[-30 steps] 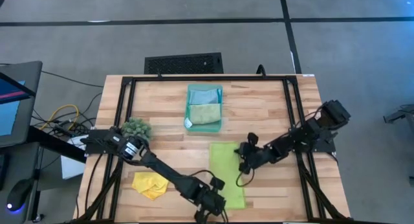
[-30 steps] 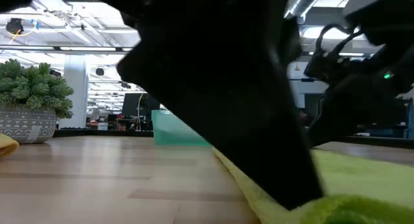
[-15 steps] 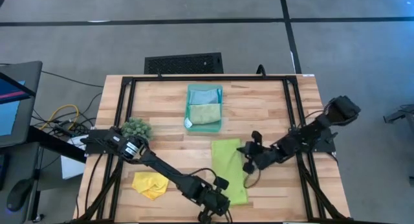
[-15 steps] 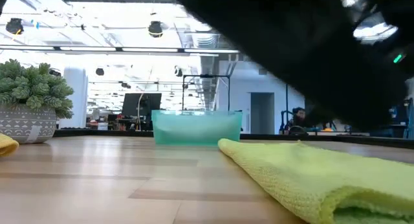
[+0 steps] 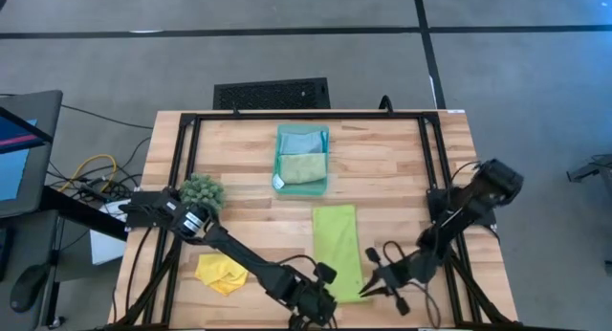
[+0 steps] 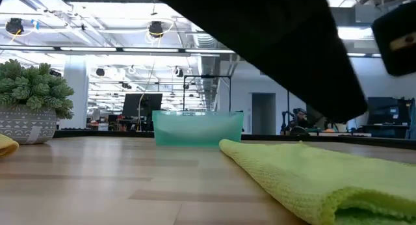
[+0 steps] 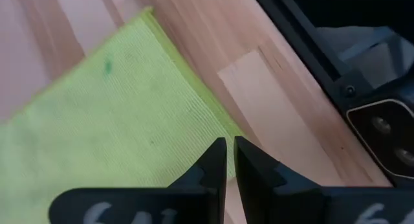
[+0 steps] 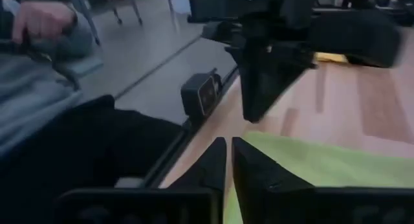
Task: Fold microfiber towels
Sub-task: Fold the light green microfiber cloth
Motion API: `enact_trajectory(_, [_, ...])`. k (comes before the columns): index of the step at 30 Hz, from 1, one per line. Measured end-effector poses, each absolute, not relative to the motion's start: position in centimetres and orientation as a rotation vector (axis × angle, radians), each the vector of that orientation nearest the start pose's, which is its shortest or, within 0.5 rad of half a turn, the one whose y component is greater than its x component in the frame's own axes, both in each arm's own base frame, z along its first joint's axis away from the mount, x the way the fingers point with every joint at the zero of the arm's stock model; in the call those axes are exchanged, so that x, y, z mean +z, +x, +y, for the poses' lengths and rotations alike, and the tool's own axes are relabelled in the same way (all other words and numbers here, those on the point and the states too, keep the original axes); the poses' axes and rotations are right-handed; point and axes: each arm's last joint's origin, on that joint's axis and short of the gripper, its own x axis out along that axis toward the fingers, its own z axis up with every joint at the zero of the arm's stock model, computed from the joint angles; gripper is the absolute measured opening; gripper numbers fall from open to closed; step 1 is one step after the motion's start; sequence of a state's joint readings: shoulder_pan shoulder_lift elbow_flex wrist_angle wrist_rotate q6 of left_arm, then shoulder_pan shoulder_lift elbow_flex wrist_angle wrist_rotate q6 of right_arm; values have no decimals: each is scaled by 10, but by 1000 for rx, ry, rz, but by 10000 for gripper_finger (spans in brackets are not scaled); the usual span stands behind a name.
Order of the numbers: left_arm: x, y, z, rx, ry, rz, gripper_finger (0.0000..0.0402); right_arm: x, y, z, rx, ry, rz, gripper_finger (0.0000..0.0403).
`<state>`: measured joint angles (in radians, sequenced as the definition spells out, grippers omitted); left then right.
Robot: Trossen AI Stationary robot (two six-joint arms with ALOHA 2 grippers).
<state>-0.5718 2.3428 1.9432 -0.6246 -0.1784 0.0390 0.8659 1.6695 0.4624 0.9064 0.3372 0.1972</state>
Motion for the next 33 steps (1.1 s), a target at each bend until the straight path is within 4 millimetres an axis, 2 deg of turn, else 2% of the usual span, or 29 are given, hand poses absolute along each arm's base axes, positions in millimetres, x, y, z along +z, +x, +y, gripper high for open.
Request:
enact_trajectory(4, [169,431,-260,-413,373,961,22,112,206,220,490,-1,347,76])
enact_trajectory(7, [163,432,-256,-408,366,969,22,107,220,234,489,-48,427,107])
enact_trajectory(12, [153,433,-253,-393,341,949,22,116,237,257,454,-172,617,165])
enact_trajectory(16, [152,435,-251,-369,327,935,22,127,244,264,396,-176,699,193])
enact_trajectory(20, [154,437,-251,-358,323,906,22,126,242,264,364,-173,695,196])
enact_trajectory(25, [159,437,-250,-299,324,891,22,122,240,261,335,-176,701,180])
enact_trajectory(33, [157,435,-246,-203,353,922,22,96,246,266,351,-215,682,165])
